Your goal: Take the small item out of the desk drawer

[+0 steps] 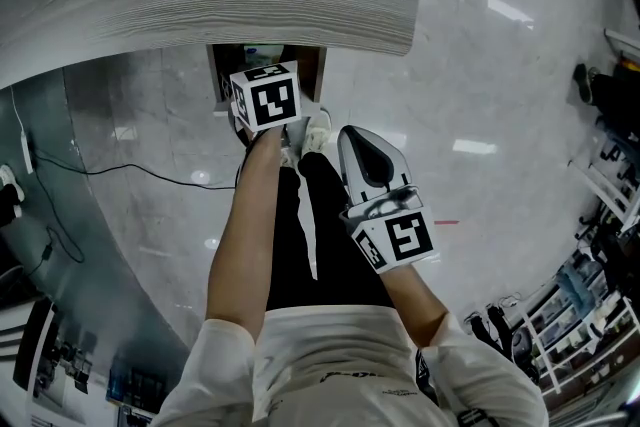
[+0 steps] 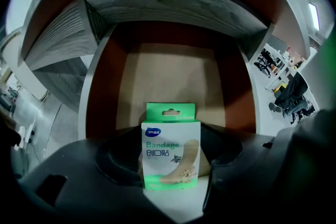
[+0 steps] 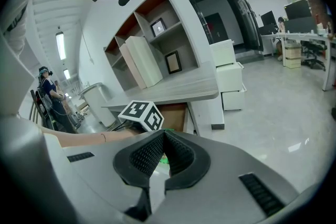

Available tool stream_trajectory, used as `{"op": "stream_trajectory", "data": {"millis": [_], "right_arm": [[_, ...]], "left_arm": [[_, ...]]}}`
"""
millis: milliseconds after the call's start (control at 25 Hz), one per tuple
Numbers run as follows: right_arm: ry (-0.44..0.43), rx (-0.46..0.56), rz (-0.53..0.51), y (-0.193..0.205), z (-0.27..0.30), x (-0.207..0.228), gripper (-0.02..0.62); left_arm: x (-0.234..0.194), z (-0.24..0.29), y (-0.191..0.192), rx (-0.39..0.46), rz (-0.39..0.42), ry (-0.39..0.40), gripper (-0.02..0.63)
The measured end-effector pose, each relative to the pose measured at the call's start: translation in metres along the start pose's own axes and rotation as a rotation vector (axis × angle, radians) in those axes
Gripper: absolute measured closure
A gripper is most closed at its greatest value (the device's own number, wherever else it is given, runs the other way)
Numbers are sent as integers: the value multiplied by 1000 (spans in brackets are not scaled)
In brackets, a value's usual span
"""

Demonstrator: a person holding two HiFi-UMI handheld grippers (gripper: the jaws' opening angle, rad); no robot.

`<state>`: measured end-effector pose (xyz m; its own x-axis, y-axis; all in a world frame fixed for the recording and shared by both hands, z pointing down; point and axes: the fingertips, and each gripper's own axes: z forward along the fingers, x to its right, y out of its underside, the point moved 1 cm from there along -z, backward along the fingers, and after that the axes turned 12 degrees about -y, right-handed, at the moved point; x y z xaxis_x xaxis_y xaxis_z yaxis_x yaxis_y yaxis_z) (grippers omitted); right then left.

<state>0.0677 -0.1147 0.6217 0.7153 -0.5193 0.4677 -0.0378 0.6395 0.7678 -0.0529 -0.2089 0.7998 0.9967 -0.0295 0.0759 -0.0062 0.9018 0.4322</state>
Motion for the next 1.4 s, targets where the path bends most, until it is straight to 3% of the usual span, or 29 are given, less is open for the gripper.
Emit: {"op": "stream_trajectory", "data": {"millis": [840, 1400], "right_arm": [[17, 38, -28, -14, -18, -21, 565], [41, 82, -64, -32, -44, -46, 565]], "left_arm": [[-1, -38, -9, 69, 4, 20, 250], [-1, -100, -17, 139, 16, 46, 250]]}}
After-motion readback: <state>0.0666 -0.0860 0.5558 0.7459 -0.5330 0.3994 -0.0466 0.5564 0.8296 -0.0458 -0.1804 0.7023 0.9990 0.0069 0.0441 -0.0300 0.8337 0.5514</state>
